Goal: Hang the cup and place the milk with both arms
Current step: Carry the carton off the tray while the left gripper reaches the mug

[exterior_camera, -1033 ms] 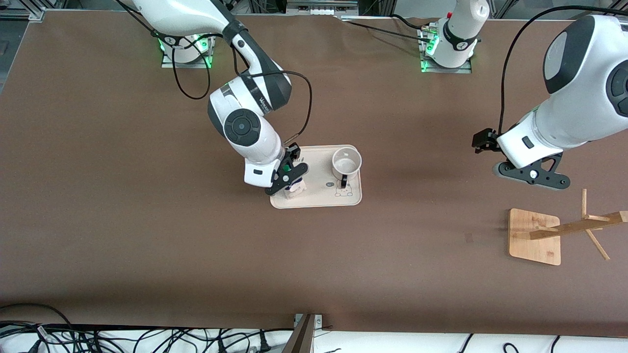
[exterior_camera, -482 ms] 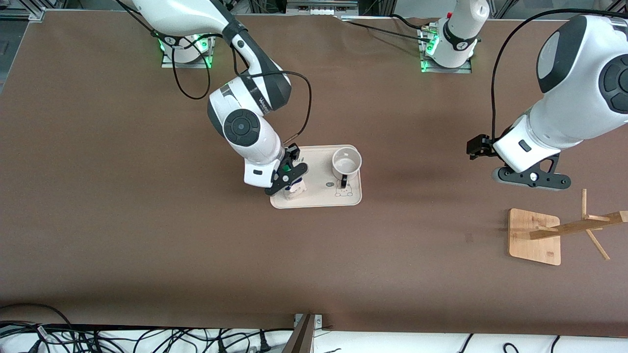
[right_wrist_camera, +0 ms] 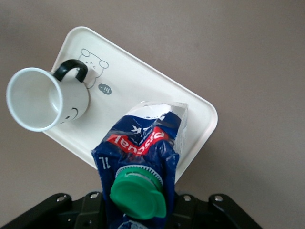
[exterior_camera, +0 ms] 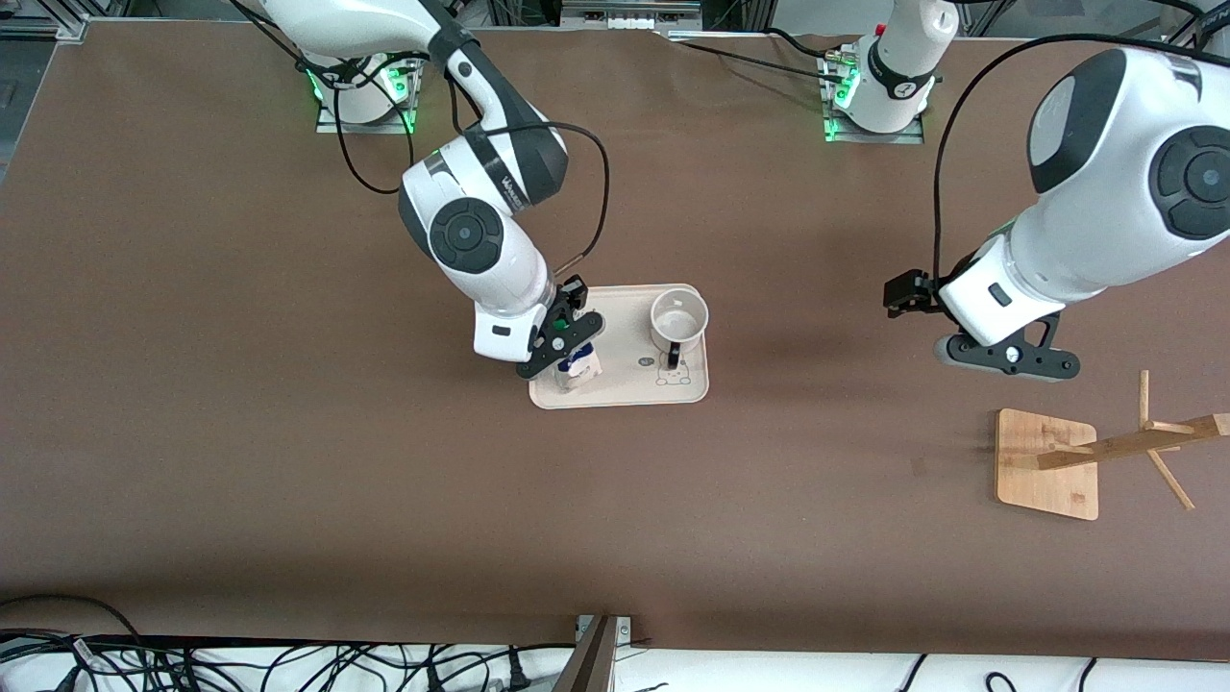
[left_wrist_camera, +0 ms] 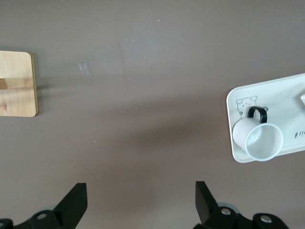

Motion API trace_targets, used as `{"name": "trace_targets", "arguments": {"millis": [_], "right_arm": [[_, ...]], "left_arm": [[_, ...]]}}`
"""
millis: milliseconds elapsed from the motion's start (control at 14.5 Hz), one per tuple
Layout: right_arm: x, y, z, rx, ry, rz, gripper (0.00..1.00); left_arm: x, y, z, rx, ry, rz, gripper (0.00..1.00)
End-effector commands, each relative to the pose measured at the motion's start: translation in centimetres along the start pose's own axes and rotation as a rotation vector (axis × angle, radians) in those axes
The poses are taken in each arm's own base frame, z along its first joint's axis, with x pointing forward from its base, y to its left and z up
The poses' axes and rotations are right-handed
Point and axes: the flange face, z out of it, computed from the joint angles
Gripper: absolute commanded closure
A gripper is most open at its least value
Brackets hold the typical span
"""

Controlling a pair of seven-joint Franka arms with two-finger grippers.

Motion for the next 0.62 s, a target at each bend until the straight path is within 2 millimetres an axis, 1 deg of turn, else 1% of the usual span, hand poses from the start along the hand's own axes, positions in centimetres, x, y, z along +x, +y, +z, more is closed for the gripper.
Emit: {"name": "trace_targets", "arguments": {"millis": [0,69,138,207,275,344,413,482,551], "right_arm": [[-1.5,0.1,-5.9,-0.003,0.018,0.001,0.69],[-2.0,2.5,-8.3,-0.021,0.041,0.029,0.69],[-2.7,4.7,-10.4,-0.031,0.053,0.067,0.69],[-3.5,6.4,-11.8,-0.041,0.038,0.096,0.69],[-4.3,7.3,-13.4,-0.051,0.033,0.12,0.69],[-5.1,8.1,-14.9,-0.066,0.035,0.137,0.69],[-5.8,9.6,-16.1,-0.102,0.035,0.158,0.69],[-6.5,11.1,-17.0,-0.13,0.027,0.181,0.69],[-7.6,13.2,-18.2,-0.137,0.019,0.233,0.69]], "left_arm": [[1.0,1.5,1.9,-0.015,-0.001,-0.088,0.0],[1.4,2.2,2.3,-0.018,0.014,-0.139,0.0],[1.5,4.3,3.1,-0.017,0.015,-0.168,0.0],[1.7,6.6,4.4,-0.015,0.016,-0.191,0.0],[2.1,8.9,6.3,-0.014,0.02,-0.191,0.0],[2.2,11.2,9.0,-0.015,0.025,-0.165,0.0],[2.1,13.2,11.1,-0.026,0.048,-0.146,0.0],[1.8,14.7,13.1,-0.037,0.079,-0.127,0.0],[1.5,16.7,14.9,-0.048,0.096,-0.102,0.0]]}}
